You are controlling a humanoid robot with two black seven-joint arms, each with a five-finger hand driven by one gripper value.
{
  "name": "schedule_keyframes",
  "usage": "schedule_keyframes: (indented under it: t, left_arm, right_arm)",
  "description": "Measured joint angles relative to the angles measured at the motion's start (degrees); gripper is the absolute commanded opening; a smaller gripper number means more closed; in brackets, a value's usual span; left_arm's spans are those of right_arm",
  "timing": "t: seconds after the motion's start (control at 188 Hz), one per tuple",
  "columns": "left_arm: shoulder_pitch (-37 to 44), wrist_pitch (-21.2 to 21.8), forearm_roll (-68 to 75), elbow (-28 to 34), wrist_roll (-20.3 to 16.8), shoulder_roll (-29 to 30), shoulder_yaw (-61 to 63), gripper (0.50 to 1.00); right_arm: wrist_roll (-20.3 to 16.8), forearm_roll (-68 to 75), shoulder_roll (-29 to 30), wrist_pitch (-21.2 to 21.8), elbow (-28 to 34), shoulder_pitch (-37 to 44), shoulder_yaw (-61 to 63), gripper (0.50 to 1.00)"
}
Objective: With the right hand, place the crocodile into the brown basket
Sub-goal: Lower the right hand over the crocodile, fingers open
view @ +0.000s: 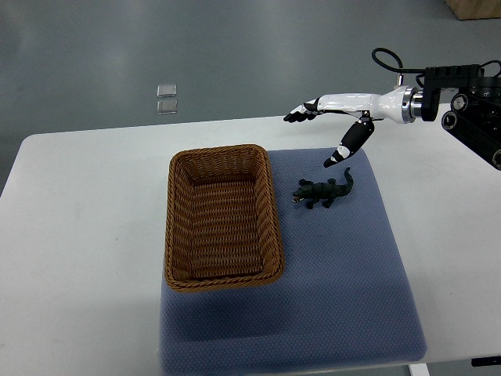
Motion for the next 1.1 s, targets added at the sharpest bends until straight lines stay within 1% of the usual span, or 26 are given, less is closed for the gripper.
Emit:
schedule_keyframes:
  t: [0.154,0.266,0.563,0.717,0.919,1.1]
  left_arm:
    - [0.0,0.0,0.0,0.0,0.0,0.0,0.0,1.0]
    - [0.0,0.0,0.0,0.0,0.0,0.0,0.0,1.0]
    - [0.0,0.0,0.0,0.0,0.0,0.0,0.0,1.0]
    - [0.0,0.0,0.0,0.0,0.0,0.0,0.0,1.0]
    - [0.0,0.0,0.0,0.0,0.0,0.0,0.0,1.0]
    - [0.0,0.0,0.0,0.0,0.0,0.0,0.0,1.0]
  right_arm:
    - [1.9,-1.4,0.3,-8.4,0.1,2.5,-11.1,0.926]
    - [2.1,-1.5,0.8,-11.9,0.1,3.5,-16.7,0.926]
    - [2.1,-2.3,1.3,-16.2,-1.8,3.4,-22.4,0.926]
    - [2.1,-2.5,2.5,-19.3,-4.7,3.3,-25.6,0.926]
    - [2.1,-2.5,3.6,-19.8,-5.9,2.8,-26.6,0.926]
    - [2.1,-2.5,5.7,-19.8,-8.0,2.4,-26.6,0.926]
